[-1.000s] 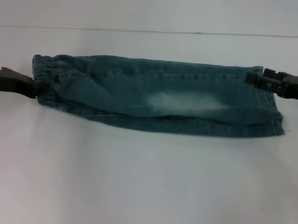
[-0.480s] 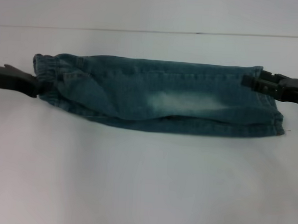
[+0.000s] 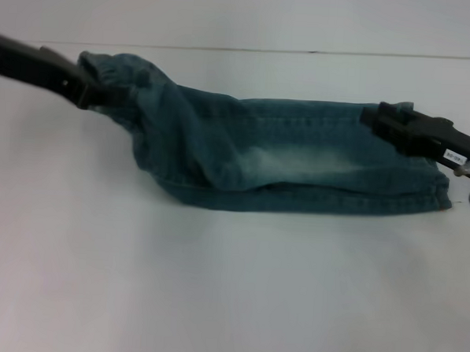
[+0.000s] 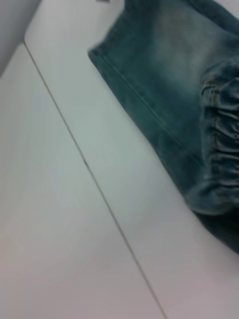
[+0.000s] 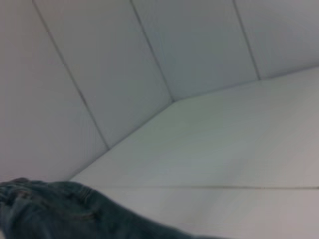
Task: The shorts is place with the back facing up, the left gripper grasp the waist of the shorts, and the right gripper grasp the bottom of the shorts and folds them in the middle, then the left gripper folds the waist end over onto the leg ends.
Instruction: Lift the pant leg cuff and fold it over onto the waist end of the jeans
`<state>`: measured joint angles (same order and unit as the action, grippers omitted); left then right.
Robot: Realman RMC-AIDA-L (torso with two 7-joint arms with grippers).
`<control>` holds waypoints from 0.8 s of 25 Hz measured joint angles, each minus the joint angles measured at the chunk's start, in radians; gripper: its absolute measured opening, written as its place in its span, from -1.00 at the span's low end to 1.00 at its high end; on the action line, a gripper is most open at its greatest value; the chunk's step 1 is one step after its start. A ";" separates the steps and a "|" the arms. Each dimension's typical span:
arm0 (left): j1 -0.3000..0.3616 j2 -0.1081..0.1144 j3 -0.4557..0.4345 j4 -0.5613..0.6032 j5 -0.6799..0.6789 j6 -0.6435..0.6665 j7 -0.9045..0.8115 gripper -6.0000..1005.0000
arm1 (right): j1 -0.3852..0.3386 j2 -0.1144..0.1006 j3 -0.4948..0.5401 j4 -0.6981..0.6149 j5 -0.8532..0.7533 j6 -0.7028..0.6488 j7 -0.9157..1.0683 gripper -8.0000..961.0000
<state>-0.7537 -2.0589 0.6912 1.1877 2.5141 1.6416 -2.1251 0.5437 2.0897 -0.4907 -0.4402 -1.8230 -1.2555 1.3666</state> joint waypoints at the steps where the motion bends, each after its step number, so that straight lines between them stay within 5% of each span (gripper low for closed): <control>1: -0.020 0.000 0.000 0.011 0.000 0.017 -0.016 -0.80 | 0.003 0.000 0.000 0.027 0.035 0.014 -0.035 0.36; 11: -0.153 -0.005 0.017 0.034 0.000 0.049 -0.082 -0.81 | 0.105 0.012 0.000 0.391 0.472 0.211 -0.526 -0.49; 20: -0.223 -0.008 0.030 0.063 -0.037 0.095 -0.138 -0.81 | 0.372 0.031 0.052 0.656 0.487 0.448 -0.823 -0.98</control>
<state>-0.9770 -2.0672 0.7213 1.2504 2.4774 1.7363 -2.2629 0.9161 2.1208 -0.4387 0.2155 -1.3360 -0.8071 0.5441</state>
